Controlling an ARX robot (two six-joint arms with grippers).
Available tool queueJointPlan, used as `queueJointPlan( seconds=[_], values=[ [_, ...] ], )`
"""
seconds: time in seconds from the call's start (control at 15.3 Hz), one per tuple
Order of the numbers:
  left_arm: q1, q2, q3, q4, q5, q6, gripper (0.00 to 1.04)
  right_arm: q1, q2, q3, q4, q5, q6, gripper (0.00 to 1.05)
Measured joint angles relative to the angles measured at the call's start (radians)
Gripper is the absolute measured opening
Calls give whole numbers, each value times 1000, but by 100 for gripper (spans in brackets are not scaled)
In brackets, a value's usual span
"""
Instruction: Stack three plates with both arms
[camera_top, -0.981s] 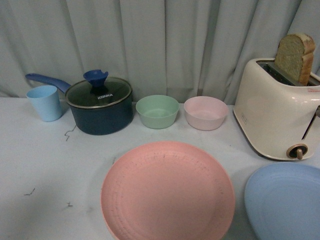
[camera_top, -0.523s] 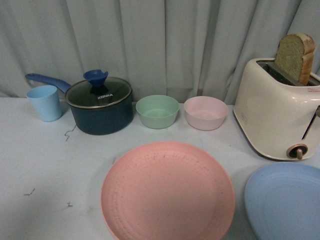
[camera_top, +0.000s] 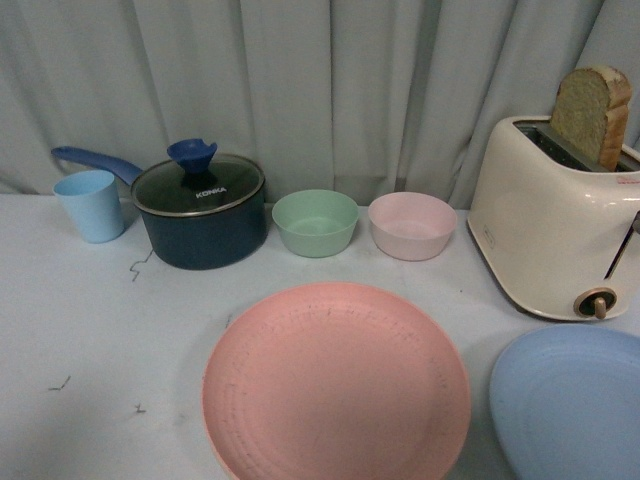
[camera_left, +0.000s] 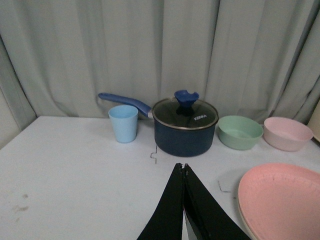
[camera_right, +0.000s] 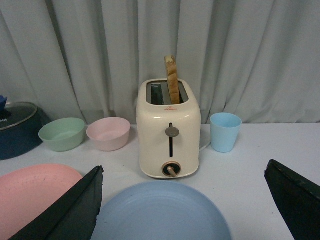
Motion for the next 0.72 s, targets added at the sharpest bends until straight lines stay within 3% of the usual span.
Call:
queueJointPlan(
  seconds=[0.26,0.33,0.39,0.46,0.52,0.72],
  values=[
    [0,0,0,3,0,0,48,0,0,0,0,0,0,98],
    [0,0,0,2,-2,0,72,-61,56,41,-122,-137,-18,98],
    [0,0,0,3,0,0,95,-257,336,111,8,-364,-37,98],
    [0,0,0,2,0,1,99,-332,495,149,156,-433,-37,98],
    [0,0,0,3,0,1,98,-363,636,178,265,-420,-37,98],
    [0,0,0,3,0,1,98,-348,1098,287,479,-284,-32,98]
  ],
)
